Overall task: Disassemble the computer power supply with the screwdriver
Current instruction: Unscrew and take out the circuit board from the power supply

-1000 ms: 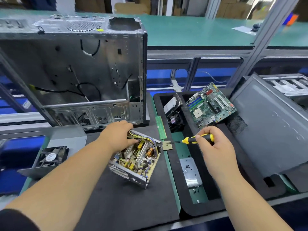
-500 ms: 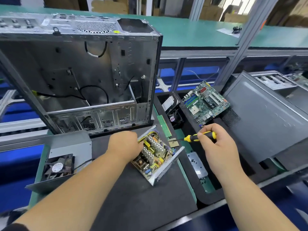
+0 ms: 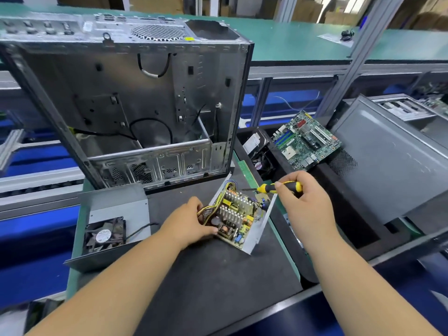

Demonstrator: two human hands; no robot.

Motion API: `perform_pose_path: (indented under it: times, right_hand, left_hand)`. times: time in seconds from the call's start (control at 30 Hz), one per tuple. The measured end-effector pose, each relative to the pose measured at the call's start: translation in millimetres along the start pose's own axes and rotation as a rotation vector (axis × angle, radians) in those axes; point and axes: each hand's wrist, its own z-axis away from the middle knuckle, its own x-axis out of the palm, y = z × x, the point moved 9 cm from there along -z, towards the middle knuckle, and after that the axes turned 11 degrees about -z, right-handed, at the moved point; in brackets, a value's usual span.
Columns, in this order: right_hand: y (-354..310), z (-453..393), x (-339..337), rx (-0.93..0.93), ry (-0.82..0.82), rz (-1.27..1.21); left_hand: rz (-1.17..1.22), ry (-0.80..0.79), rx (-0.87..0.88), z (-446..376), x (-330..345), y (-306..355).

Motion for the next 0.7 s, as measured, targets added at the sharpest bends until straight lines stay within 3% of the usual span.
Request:
perform_pose_path:
  times: [0.23, 0.33, 0.7]
  right_hand:
    - [56, 9, 19, 0.212, 0.063, -0.011]
    - [60, 10, 28, 0.197, 0.057, 0.015]
    - [62, 8, 35, 0.171, -0.049, 0.233]
  left_hand:
    - [-0.04, -0.022, -0.03, 7, 1, -10]
    - [0.013, -0.094, -0.048, 8, 7, -11]
    - [-0.046, -0.124, 0.034, 13, -22, 7]
